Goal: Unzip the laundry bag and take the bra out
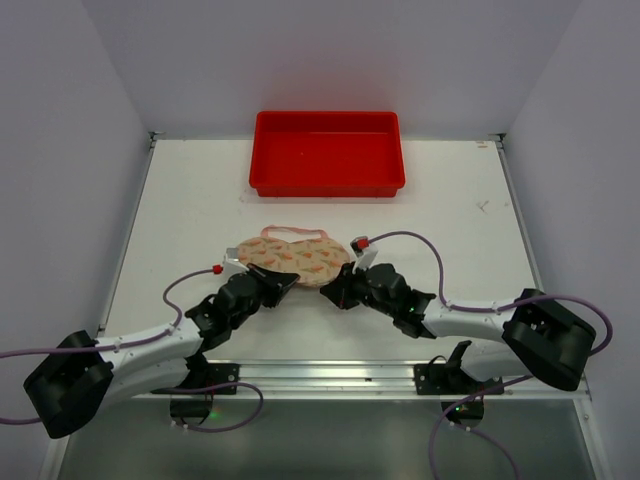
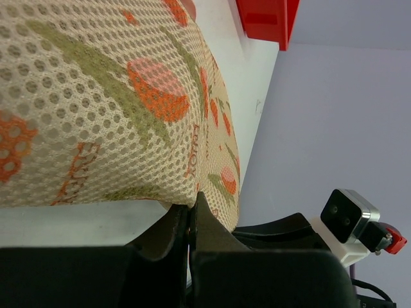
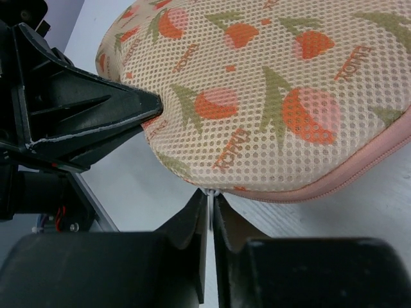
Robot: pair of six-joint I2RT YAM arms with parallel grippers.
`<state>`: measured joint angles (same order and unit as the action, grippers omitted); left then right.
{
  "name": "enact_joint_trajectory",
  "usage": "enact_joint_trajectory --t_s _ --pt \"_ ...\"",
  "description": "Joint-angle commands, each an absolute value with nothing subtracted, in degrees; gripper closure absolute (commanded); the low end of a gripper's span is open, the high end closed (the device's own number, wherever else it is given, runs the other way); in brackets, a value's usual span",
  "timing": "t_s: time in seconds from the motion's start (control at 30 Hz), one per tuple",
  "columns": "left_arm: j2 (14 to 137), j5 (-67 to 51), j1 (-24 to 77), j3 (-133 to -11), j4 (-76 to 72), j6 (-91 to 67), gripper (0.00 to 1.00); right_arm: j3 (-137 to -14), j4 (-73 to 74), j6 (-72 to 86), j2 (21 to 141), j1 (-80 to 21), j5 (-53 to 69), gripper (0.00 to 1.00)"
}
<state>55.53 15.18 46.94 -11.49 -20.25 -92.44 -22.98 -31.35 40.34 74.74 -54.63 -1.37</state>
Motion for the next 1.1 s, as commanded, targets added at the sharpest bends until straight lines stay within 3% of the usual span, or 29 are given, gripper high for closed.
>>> enact_joint_trajectory --t_s 0.0,0.07,0.37,0.6,0.77,0.97,1.0,1.03,1.07 --pt "54.23 16.52 47.29 -10.72 -22.5 -93.08 1.0 -22.24 -35.68 40.25 74.71 -54.32 -2.81 0.94" --pt "53.88 16.52 47.2 -10.29 -21.8 -93.16 1.0 -21.8 -35.16 40.43 73.92 -54.05 -3.25 1.0" --pt "45.63 19.87 45.97 -8.0 -12.06 -90.63 1.0 -18.11 -21.65 43.06 62.42 -48.35 -1.32 1.0" --pt "39.9 12.95 39.13 -6.07 -6.68 -80.26 1.0 -22.13 -4.43 41.5 57.13 -41.66 -0.26 1.0" --pt "46.48 3.88 33.76 -10.17 -9.74 -67.8 1.0 -25.48 -1.76 37.09 58.27 -42.88 6.04 1.0" --pt "63.09 -2.98 32.17 -23.96 -8.8 -55.65 1.0 -32.15 -1.58 37.0 66.51 -54.39 7.29 1.0" --pt "64.67 -3.51 32.08 -25.04 -8.27 -55.29 0.97 -32.86 -3.15 38.13 67.93 -56.41 9.12 1.0" --pt "64.69 -3.34 31.91 -25.74 -7.48 -55.11 0.83 -33.48 -4.21 38.84 69.33 -57.12 10.1 1.0" --pt "64.25 -3.17 31.9 -26.01 -7.3 -55.54 0.76 -35.05 -5.26 39.28 72.22 -57.82 10.72 1.0"
